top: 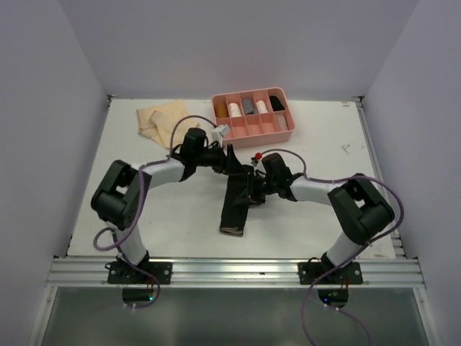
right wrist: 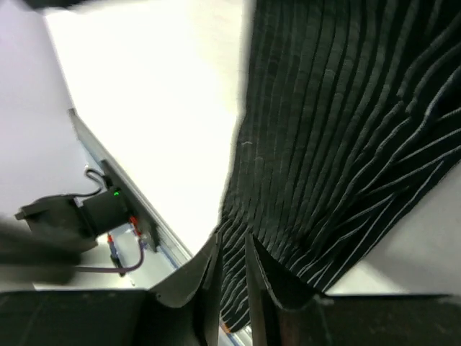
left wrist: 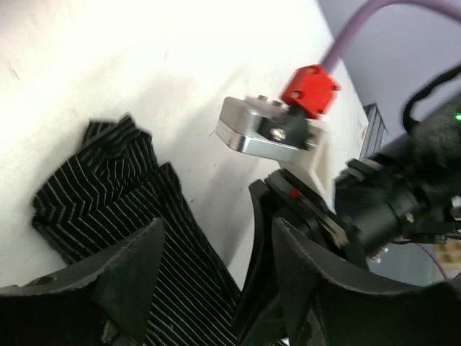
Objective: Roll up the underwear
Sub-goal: Fold the underwear
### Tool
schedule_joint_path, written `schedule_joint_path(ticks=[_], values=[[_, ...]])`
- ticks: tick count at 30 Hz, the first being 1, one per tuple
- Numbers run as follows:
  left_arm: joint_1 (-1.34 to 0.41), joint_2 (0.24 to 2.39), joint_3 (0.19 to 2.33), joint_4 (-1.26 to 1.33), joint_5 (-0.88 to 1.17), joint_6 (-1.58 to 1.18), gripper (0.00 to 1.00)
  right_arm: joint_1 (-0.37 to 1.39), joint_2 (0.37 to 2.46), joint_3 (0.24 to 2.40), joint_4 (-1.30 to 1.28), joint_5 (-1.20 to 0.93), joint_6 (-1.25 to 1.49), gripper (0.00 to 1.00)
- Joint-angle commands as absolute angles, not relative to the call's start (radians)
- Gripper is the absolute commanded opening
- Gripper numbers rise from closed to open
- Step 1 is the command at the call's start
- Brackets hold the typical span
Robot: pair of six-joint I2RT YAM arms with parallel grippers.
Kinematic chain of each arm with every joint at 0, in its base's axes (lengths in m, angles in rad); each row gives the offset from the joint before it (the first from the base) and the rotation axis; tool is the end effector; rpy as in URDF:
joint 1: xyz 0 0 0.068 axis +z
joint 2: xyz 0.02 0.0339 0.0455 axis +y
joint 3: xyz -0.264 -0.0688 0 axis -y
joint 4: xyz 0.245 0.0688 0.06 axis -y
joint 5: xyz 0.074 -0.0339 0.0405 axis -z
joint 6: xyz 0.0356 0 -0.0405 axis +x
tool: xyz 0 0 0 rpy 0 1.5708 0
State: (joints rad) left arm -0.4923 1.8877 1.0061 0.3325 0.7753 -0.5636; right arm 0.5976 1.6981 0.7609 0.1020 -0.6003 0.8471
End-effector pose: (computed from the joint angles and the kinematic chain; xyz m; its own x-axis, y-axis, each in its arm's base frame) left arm 0.3312 -0.2059 0.1615 -0.8502 0.0230 -0.5259 0.4844 0.4253 -0.7645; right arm 0.2502 0.1946 0.1368 -0.9886 0.0751 -0.1305 -0.0556 0.6231 0.7802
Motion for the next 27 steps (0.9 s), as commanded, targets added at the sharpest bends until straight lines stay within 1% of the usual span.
schedule_joint_path(ticks=[1, 2, 3, 4, 5, 6, 7, 8, 9, 10, 11, 12, 13, 14, 15, 16, 18, 23, 27], values=[[-0.482, 1.614, 1.022, 0.238, 0.769, -0.405, 0.67, 0.589, 1.600, 0.831, -0.040, -0.643, 0.747, 0.24], [-0.474, 1.577, 1.017, 0.203, 0.749, -0.328, 0.70, 0.588, 1.589, 0.830, -0.034, -0.646, 0.758, 0.25], [-0.468, 1.542, 1.012, 0.168, 0.717, -0.280, 0.70, 0.589, 1.577, 0.824, -0.014, -0.649, 0.790, 0.25], [-0.462, 1.470, 1.000, 0.079, 0.700, -0.225, 0.69, 0.588, 1.562, 0.813, -0.006, -0.658, 0.813, 0.25], [-0.451, 1.435, 0.990, 0.039, 0.681, -0.089, 0.67, 0.591, 1.557, 0.786, 0.035, -0.667, 0.837, 0.25], [-0.448, 1.363, 0.970, -0.053, 0.667, -0.010, 0.65, 0.598, 1.557, 0.769, 0.087, -0.675, 0.885, 0.25], [-0.449, 1.324, 0.921, -0.087, 0.669, 0.149, 0.64, 0.604, 1.569, 0.746, 0.113, -0.686, 0.908, 0.25], [-0.451, 1.287, 0.895, -0.121, 0.679, 0.222, 0.62, 0.615, 1.578, 0.738, 0.148, -0.687, 0.926, 0.24], [-0.451, 1.220, 0.868, -0.205, 0.699, 0.298, 0.61, 0.645, 1.589, 0.736, 0.153, -0.684, 0.946, 0.24], [-0.469, 1.188, 0.826, -0.253, 0.687, 0.459, 0.61, 0.659, 1.603, 0.735, 0.156, -0.670, 0.951, 0.23], [-0.491, 1.157, 0.803, -0.293, 0.669, 0.535, 0.61, 0.673, 1.623, 0.730, 0.172, -0.663, 0.956, 0.23], [-0.518, 1.093, 0.776, -0.342, 0.610, 0.598, 0.61, 0.690, 1.637, 0.721, 0.192, -0.652, 0.978, 0.22], [-0.590, 1.057, 0.714, -0.351, 0.583, 0.700, 0.62, 0.690, 1.646, 0.692, 0.213, -0.646, 0.992, 0.22], [-0.626, 1.022, 0.677, -0.351, 0.563, 0.741, 0.63, 0.690, 1.664, 0.674, 0.259, -0.635, 1.005, 0.22], [-0.653, 0.962, 0.614, -0.342, 0.539, 0.774, 0.63, 0.690, 1.673, 0.657, 0.274, -0.623, 1.020, 0.22], [-0.710, 0.942, 0.586, -0.330, 0.522, 0.811, 0.64, 0.690, 1.680, 0.631, 0.287, -0.611, 1.029, 0.22], [-0.758, 0.913, 0.530, -0.296, 0.483, 0.837, 0.65, 0.690, 1.704, 0.603, 0.363, -0.594, 1.074, 0.21], [-0.876, 0.926, 0.437, -0.158, 0.411, 0.900, 0.69, 0.692, 1.767, 0.540, 0.461, -0.586, 1.117, 0.20], [-0.933, 0.977, 0.382, -0.059, 0.400, 0.966, 0.69, 0.690, 1.822, 0.515, 0.523, -0.606, 1.156, 0.19]])
